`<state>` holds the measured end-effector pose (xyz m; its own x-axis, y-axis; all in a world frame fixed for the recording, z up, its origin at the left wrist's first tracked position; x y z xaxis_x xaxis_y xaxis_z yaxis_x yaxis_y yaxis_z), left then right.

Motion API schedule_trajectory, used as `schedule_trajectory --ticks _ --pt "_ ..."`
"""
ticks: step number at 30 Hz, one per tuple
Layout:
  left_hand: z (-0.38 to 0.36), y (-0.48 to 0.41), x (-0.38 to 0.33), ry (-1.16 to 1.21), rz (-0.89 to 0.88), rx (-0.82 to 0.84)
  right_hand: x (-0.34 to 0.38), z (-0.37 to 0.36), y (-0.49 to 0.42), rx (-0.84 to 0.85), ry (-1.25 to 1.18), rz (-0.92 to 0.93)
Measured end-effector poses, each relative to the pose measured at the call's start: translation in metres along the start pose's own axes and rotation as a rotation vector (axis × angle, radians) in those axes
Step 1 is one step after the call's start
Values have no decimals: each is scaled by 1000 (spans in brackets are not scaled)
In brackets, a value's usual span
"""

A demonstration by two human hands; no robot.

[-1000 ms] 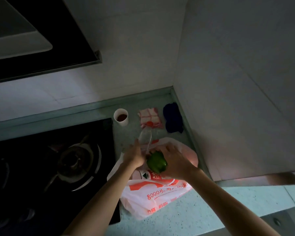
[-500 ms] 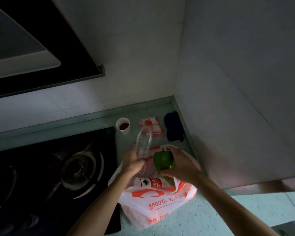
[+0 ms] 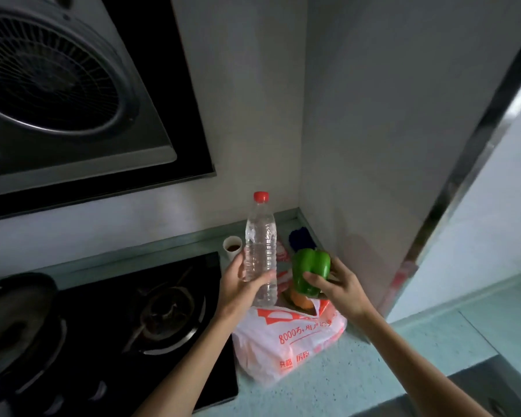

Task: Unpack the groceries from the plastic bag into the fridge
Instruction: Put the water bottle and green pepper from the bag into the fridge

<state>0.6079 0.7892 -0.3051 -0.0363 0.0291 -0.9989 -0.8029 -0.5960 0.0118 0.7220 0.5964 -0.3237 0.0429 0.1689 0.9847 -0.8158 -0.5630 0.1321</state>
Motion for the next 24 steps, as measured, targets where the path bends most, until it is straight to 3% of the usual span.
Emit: schedule_trajectory --ticks 7,11,15,24 --pt "2 125 -45 366 91 73 41 -15 112 24 -345 -18" --pt "11 187 -56 325 131 55 58 -27 168 48 -412 3" --pt "26 237 -77 290 69 53 71 -34 208 43 -469 38" --pt "70 355 -126 222 -95 -45 98 -71 299 202 -633 30"
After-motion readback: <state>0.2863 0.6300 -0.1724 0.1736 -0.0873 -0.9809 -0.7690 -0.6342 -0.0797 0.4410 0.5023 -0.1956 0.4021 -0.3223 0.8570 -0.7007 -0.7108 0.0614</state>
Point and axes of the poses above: each hand's wrist, its own y-axis away from the middle knuckle, its own z-axis out of the back of the hand, x = y × z, the point moved 10 cm from there along -y, towards the middle knuckle, and after that the axes turned 1 degree about y, right-handed, at the moved point
